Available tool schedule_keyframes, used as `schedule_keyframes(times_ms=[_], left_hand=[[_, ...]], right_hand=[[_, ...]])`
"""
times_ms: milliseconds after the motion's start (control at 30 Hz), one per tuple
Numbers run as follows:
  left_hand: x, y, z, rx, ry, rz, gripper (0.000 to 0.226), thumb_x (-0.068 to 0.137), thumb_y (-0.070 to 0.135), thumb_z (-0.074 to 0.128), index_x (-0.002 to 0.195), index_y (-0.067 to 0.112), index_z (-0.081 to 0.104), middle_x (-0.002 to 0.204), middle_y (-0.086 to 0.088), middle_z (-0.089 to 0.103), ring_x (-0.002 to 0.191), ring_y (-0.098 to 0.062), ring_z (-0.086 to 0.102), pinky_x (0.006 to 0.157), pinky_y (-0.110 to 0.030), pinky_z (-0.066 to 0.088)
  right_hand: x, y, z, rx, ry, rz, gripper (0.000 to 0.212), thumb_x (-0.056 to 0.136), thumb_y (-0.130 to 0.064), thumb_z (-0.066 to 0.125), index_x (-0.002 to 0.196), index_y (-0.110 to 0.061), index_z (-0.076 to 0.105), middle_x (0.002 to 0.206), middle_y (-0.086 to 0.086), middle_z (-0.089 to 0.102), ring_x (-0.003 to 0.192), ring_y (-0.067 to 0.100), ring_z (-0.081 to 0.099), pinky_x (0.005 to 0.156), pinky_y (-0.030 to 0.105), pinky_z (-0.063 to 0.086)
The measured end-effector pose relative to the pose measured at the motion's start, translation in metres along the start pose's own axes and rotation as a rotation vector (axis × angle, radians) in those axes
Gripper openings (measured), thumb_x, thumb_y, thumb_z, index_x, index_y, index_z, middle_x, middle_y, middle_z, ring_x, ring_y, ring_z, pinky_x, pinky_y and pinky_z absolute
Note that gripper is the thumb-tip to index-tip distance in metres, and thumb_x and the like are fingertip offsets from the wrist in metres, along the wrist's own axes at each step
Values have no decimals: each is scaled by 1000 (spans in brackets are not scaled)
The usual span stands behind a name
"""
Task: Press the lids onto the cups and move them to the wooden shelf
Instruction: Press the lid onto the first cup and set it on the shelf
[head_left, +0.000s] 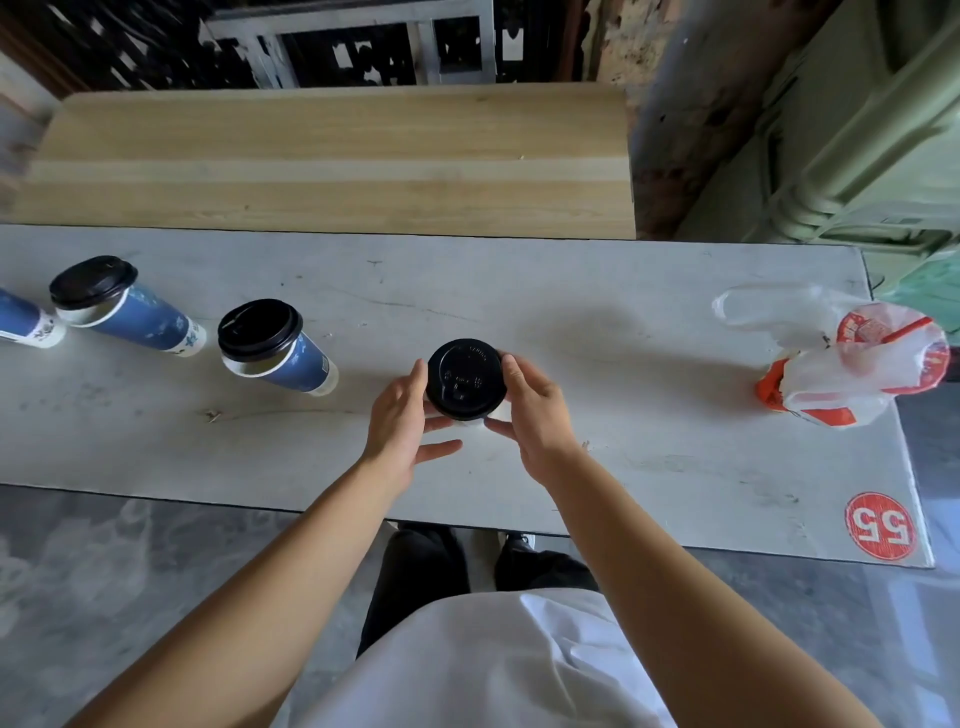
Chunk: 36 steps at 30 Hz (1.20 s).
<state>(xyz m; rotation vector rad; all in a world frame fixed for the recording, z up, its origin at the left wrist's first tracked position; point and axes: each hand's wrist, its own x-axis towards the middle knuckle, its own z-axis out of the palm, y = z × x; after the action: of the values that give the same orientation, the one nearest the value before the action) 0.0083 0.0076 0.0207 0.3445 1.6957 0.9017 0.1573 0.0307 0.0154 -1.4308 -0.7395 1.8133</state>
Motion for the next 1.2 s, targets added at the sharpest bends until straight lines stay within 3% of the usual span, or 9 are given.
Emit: schedule_keyframes(times_ms=[200, 333, 533, 667, 767, 867, 1000, 1100, 1200], left_hand=[[4, -2, -3, 61, -21, 88, 42, 101, 58, 47, 107, 19, 60, 102, -7, 76, 84, -22, 79, 57, -38, 62], [7, -3, -7, 60, -53, 109, 38, 100, 57, 48, 106, 22, 61, 99, 0, 77, 88, -24, 79, 58, -39, 62], [5, 4, -5, 105, -70, 131, 28, 105, 49, 44, 99, 44, 71, 101, 15, 75, 100, -15, 75, 64, -43, 64], [-2, 9, 0, 63, -124, 120, 34, 109, 43, 36, 114, 47, 69, 118, 14, 73, 109, -11, 72, 73, -48, 64], [-8, 5, 0, 18, -129, 94, 33, 109, 41, 37, 113, 44, 70, 115, 14, 74, 103, -9, 74, 72, -46, 64], [-11, 1, 1, -71, -93, 73, 28, 106, 37, 47, 102, 42, 74, 110, 15, 75, 102, -14, 75, 68, -46, 63], [-6, 0, 0, -91, -11, 40, 19, 103, 36, 51, 106, 28, 68, 128, -1, 66, 110, -26, 70, 63, -45, 62], [1, 5, -3, -23, 9, 0, 33, 101, 48, 53, 114, 20, 65, 111, -7, 74, 100, -25, 74, 59, -41, 61], [6, 8, -8, 54, -23, -43, 38, 97, 56, 57, 111, 22, 68, 97, -5, 79, 91, -23, 78, 59, -39, 62]], right_hand=[[1, 5, 5, -144, 25, -106, 29, 108, -35, 40, 115, -24, 66, 99, -11, 71, 88, 0, 66, 82, 48, 61], [3, 6, 6, -126, 34, -85, 28, 109, -33, 38, 120, -22, 61, 110, -4, 68, 97, 6, 65, 82, 52, 62], [7, 2, 4, -7, 3, -2, 23, 107, -34, 42, 124, -31, 58, 118, -7, 66, 112, 15, 64, 82, 51, 62], [9, -4, 5, 9, 27, 38, 30, 106, -39, 44, 119, -21, 64, 116, 1, 68, 112, 22, 65, 82, 55, 62], [11, -8, 0, 71, 38, 163, 36, 101, -46, 52, 117, -18, 67, 123, 6, 67, 117, 24, 63, 84, 55, 61], [12, -9, -3, 90, 23, 167, 35, 101, -45, 53, 120, -19, 68, 129, 1, 65, 122, 20, 57, 89, 48, 60], [12, -10, -2, 93, -10, 92, 27, 102, -33, 54, 118, -18, 71, 120, 1, 72, 115, 15, 63, 87, 31, 52], [13, -12, -3, 46, -27, 91, 28, 102, -35, 55, 116, -19, 73, 118, 3, 73, 112, 16, 64, 82, 31, 52], [15, -12, -5, 2, -47, 125, 31, 100, -41, 56, 117, -22, 74, 122, -1, 72, 120, 18, 61, 82, 35, 54]])
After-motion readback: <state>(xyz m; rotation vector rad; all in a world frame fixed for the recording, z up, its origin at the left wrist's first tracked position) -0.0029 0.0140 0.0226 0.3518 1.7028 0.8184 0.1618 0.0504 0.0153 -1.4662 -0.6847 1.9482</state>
